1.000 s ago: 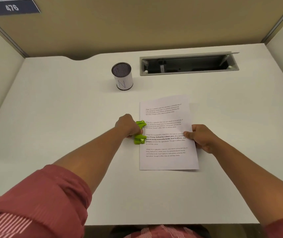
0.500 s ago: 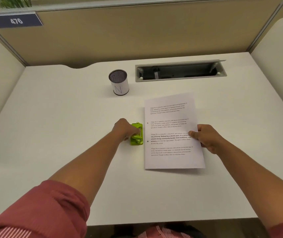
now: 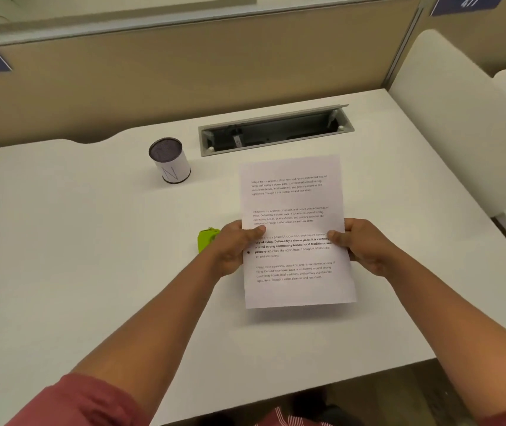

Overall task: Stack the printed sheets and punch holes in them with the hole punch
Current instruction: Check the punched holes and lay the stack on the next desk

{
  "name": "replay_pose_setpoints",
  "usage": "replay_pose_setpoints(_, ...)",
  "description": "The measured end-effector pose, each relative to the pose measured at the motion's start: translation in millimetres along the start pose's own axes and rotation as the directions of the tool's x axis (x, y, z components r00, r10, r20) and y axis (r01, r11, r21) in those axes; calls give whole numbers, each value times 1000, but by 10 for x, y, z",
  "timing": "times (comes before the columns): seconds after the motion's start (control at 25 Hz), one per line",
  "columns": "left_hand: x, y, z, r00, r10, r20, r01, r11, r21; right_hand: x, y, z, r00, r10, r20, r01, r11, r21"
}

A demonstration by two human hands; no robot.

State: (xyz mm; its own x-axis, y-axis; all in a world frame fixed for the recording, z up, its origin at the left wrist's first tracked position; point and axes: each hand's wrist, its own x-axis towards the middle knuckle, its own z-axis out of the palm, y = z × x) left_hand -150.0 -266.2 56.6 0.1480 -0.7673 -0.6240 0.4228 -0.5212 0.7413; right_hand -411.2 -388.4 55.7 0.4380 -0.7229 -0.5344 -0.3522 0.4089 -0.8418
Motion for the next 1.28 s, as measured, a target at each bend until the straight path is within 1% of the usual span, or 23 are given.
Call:
replay_pose_setpoints(0.08, 9, 3, 95, 999, 31, -16, -32, 999, -33, -57, -13, -14, 999, -35, -39, 36, 999, 16)
replay_pose_setpoints(0.12, 8, 23, 131, 998, 58, -37, -59, 998, -19, -85, -24, -11, 997, -56, -58, 58, 998, 27)
replay_pose_setpoints(0.2, 0, 88, 185, 982, 170, -77, -164, 983, 76, -150, -60, 0, 988, -124, -93, 130, 990, 59)
replay_pose_setpoints(0.28, -27, 158, 249, 931, 353, -90, -328, 921, 211, -214, -114, 35, 962, -237, -139, 252, 961, 109)
replay_pose_setpoints(0.36, -92, 228, 345, 861, 501, -90, -462, 843, 274, -274, -183, 72, 918, -351, -187, 380, 913, 148)
replay_pose_setpoints(0.48, -128, 263, 446, 788, 609, -89, -564, 772, 294, -341, -234, 100, 866, -442, -234, 484, 860, 165)
replay_pose_setpoints(0.56, -98, 196, 473, 771, 631, -84, -585, 754, 299, -348, -186, 110, 860, -446, -246, 489, 858, 155)
replay_pose_setpoints(0.72, -58, 12, 464, 778, 623, -84, -570, 755, 325, -339, -25, 159, 879, -407, -248, 438, 895, 82)
replay_pose_setpoints(0.84, -35, 0, 441, 766, 640, -60, -591, 738, 325, -334, 4, 151, 861, -431, -272, 461, 886, 56)
replay_pose_setpoints(1.0, 29, -62, 439, 783, 617, -74, -560, 753, 346, -319, 69, 175, 875, -411, -256, 439, 897, 61)
replay_pose_setpoints(1.16, 89, -50, 441, 762, 647, -36, -593, 718, 364, -288, 82, 138, 869, -419, -264, 447, 893, 54)
replay_pose_setpoints(1.28, 139, -68, 453, 787, 616, -33, -560, 735, 382, -262, 107, 123, 884, -388, -262, 415, 908, 56)
